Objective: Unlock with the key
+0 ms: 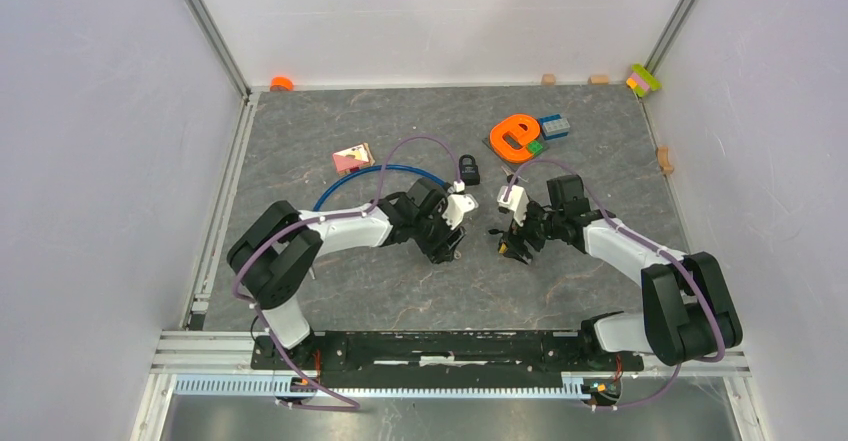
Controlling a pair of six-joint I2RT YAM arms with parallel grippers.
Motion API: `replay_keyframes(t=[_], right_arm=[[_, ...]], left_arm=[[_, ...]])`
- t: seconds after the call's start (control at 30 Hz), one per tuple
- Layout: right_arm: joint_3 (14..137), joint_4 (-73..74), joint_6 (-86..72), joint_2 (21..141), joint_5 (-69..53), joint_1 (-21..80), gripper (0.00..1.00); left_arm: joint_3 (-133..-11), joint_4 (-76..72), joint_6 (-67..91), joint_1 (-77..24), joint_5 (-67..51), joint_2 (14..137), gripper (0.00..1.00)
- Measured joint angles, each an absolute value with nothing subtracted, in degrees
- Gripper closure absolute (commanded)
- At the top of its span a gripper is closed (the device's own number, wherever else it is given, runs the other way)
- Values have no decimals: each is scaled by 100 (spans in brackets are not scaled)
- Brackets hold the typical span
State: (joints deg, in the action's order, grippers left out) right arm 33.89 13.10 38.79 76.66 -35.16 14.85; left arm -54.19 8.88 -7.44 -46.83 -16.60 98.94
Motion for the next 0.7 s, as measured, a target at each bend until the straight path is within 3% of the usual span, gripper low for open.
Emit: replay_keyframes(t=[0.7], right_arm=[[3395,1297,3863,7599,-3691,1334,14]], left_arm=[[-5749,725,-613,-4711,-1730,10285,78]])
